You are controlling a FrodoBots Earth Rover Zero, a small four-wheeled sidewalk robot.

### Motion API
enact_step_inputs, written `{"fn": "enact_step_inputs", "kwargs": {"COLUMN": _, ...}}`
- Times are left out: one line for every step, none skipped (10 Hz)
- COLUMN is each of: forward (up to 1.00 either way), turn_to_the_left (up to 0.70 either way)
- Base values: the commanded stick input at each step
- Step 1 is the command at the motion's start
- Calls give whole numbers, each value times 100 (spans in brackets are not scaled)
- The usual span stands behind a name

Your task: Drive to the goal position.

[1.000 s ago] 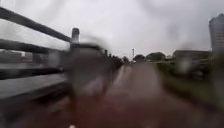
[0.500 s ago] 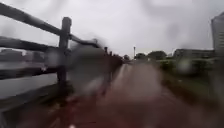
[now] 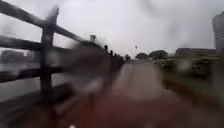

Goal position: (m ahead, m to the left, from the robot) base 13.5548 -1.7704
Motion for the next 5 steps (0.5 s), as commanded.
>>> {"fn": "enact_step_inputs", "kwargs": {"forward": 100, "turn_to_the_left": 0}}
{"fn": "enact_step_inputs", "kwargs": {"forward": 100, "turn_to_the_left": 0}}
{"fn": "enact_step_inputs", "kwargs": {"forward": 100, "turn_to_the_left": 0}}
{"fn": "enact_step_inputs", "kwargs": {"forward": 100, "turn_to_the_left": -1}}
{"fn": "enact_step_inputs", "kwargs": {"forward": 100, "turn_to_the_left": -4}}
